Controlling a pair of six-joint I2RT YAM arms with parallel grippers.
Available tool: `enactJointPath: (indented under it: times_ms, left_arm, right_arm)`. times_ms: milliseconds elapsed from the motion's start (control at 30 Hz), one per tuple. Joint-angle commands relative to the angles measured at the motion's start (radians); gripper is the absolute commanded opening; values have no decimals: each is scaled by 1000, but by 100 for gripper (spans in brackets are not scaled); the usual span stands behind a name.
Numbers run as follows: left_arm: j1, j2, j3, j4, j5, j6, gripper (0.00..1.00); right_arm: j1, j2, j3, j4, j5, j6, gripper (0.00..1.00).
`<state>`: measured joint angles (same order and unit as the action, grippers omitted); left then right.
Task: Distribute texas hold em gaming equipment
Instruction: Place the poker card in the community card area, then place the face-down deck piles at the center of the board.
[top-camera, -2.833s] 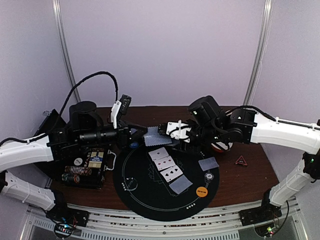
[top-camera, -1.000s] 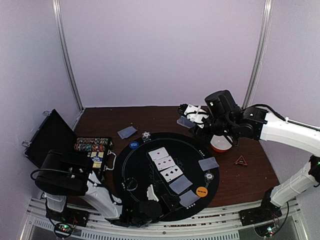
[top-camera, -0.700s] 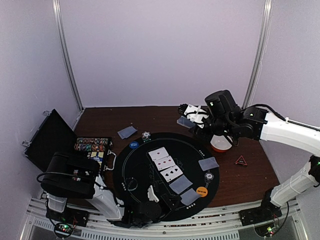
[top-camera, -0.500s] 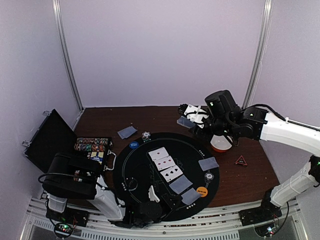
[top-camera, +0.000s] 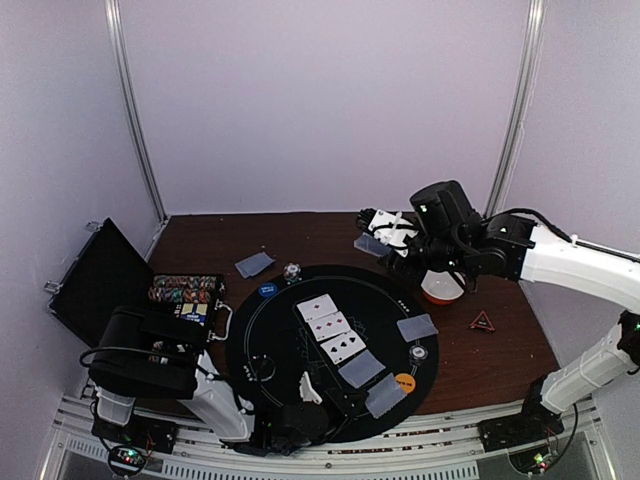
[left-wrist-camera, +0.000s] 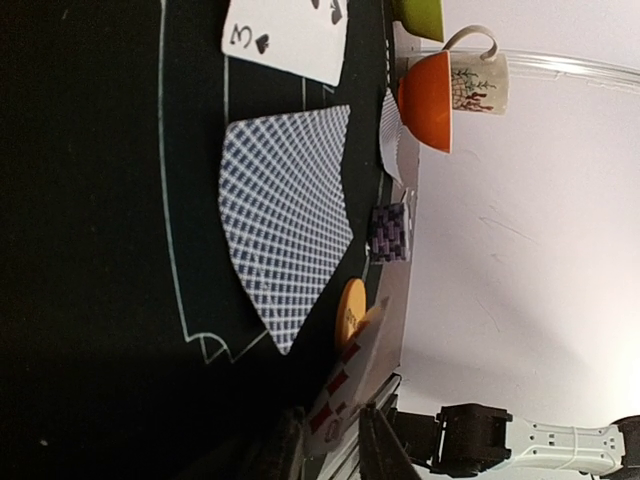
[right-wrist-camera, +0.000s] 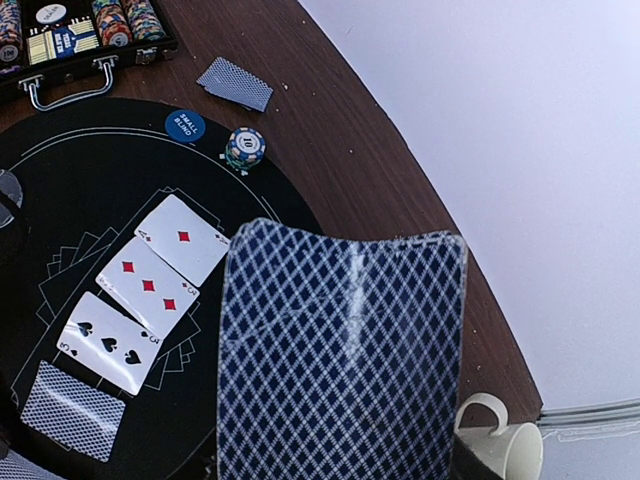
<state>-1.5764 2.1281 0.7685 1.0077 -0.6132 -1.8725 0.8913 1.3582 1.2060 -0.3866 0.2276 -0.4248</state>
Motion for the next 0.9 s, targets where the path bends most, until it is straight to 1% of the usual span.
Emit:
enactJointPath:
  times_ms: [0, 67, 200, 333, 400, 500, 600, 733, 800, 867]
  left_arm:
    - [-2, -1, -13, -96, 21, -11, 24]
    - [-3, -27, -12, -146, 22, -15, 29]
    - [-4, -87, -14, -252, -9, -9, 33]
    - [-4, -139, -43, -276, -42, 6, 34]
    - [-4, -173, -56, -295, -65, 38, 34]
    - [-4, -254, -53, -385, -124, 109, 35]
    - [-3, -351, -38, -494, -211, 232, 37]
    - [-1, -483, -13, -634, -344, 454, 38]
    - [9, -557, -12, -661, -389, 579, 38]
    - [35, -625, -15, -686, -405, 742, 39]
  right_arm:
    - [-1, -33, -5, 10, 6, -12, 50]
    - [0, -34, -5, 9, 4, -12, 50]
    - [-1, -33, -6, 9, 5, -14, 50]
    - [-1, -37, -6, 7, 8, -18, 50]
    - [-1, -36, -5, 6, 8, -19, 50]
    - [-3, -30, -4, 2, 13, -16, 50]
    - [-9, -20, 2, 0, 13, -6, 50]
    - [-25, 0, 33, -19, 20, 19, 50]
    - [-36, 5, 52, -33, 24, 35, 50]
    - [-50, 8, 64, -50, 26, 54, 50]
